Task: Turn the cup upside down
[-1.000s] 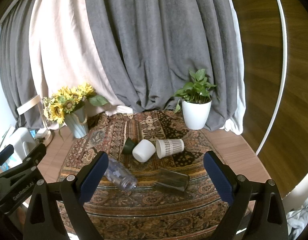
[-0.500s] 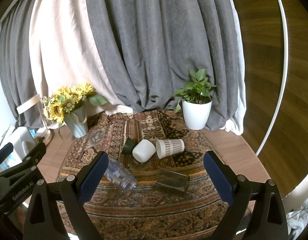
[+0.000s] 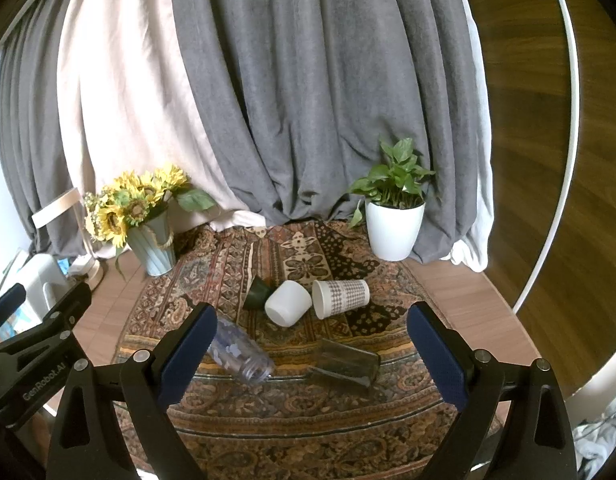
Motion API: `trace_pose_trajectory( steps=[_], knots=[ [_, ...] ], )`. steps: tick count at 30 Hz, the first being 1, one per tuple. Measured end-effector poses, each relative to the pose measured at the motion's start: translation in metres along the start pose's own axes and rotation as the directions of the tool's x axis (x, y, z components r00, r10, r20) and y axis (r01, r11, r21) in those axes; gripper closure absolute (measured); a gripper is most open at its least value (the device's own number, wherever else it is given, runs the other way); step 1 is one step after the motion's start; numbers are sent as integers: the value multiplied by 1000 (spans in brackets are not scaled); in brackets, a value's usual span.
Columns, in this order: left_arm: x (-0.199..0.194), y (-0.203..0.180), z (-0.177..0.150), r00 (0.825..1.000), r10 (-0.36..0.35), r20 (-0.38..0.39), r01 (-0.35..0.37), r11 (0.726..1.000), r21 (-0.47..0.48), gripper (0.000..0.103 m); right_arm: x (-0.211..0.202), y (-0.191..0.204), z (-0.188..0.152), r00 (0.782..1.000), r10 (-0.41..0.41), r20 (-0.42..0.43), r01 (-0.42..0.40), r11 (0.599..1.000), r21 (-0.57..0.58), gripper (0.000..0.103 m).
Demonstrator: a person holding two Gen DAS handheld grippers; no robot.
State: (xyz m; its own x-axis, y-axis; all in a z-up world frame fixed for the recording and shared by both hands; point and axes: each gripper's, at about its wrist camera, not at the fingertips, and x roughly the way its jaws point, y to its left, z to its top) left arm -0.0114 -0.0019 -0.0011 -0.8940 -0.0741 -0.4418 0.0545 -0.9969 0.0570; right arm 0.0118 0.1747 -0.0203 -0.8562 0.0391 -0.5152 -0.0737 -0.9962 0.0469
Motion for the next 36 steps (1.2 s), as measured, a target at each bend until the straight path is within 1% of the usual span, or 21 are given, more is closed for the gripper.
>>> trace_pose_trajectory(
  steps=[3,6,9,13,16,18,21,23,26,29,31,36],
  knots=[
    [5,1,1,1000,4,-1,-4,1000,2,0,5,2,1,1000,1,-4,-1,1000,-2,7],
    [16,0,0,1000,14,-24,-14,1000,13,0,14,4,2,1000,-1,-18,1,1000,0,7],
    [31,2,0,998,18,-57,-17,1000,25,0,30,6,4,999,9,-50,-8,1000,15,7],
    [56,4,5,996,12,-91,-8,999,39,0,60,11,7,993,49,-109,-44,998,47,7],
    [78,2,9,993,-8,-120,15,998,62,0,87,16,9,987,75,-145,-65,995,72,7],
    [94,1,11,990,-40,-137,50,996,68,0,102,19,9,983,87,-163,-73,993,88,7],
    [118,-1,14,984,-67,-163,80,994,71,0,125,24,11,975,105,-193,-85,990,108,7],
    [133,0,15,980,-72,-186,87,994,70,0,141,26,11,971,116,-207,-91,988,126,7],
    [159,1,15,973,-78,-218,97,992,81,0,165,30,10,962,138,-237,-102,982,158,7],
    [182,-2,14,965,-88,-245,117,988,105,0,192,31,5,945,159,-285,-102,973,206,9],
    [198,-5,13,959,-97,-267,133,984,118,0,209,31,2,935,166,-314,-91,966,241,12],
    [234,-11,8,943,-116,-313,166,977,137,0,246,35,-5,916,167,-364,-57,954,295,14]
  ],
)
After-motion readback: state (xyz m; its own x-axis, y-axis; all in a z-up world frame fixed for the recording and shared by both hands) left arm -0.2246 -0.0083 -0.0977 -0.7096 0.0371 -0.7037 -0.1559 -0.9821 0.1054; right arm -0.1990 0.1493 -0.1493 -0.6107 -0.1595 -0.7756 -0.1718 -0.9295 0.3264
